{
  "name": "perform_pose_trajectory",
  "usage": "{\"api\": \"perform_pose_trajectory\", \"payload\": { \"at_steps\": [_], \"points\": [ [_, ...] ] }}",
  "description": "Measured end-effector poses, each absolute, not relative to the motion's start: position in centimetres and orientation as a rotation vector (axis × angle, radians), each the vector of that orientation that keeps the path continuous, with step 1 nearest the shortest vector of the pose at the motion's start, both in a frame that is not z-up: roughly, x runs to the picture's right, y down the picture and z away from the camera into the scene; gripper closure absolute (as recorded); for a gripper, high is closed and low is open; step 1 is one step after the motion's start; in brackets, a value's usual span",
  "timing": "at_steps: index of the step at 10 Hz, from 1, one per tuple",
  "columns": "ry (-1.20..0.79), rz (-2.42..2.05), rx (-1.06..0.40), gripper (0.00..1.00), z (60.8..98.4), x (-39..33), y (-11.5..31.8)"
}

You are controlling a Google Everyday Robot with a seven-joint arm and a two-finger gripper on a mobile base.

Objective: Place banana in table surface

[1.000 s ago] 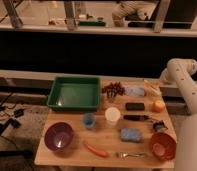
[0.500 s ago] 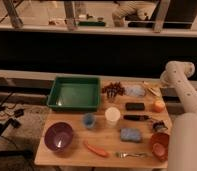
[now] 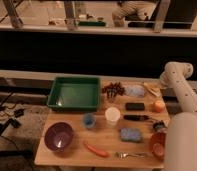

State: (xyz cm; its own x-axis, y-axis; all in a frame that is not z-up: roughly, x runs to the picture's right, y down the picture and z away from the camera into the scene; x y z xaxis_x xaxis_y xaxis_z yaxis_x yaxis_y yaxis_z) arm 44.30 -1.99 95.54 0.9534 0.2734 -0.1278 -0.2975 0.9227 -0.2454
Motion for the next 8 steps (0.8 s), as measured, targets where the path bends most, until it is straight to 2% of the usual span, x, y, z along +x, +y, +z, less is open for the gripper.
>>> {"api": "perform_pose_trajectory", "payload": {
  "at_steps": [5,7,8],
  "points": [
    [0.095,0.289,-0.287,0.8,96.17,43.97,-1.55],
    [0.097,0.287,-0.291,0.76,96.2,43.95,-1.5],
    [0.097,0.288,-0.291,0.7,96.2,43.97,-1.49]
  ]
}}
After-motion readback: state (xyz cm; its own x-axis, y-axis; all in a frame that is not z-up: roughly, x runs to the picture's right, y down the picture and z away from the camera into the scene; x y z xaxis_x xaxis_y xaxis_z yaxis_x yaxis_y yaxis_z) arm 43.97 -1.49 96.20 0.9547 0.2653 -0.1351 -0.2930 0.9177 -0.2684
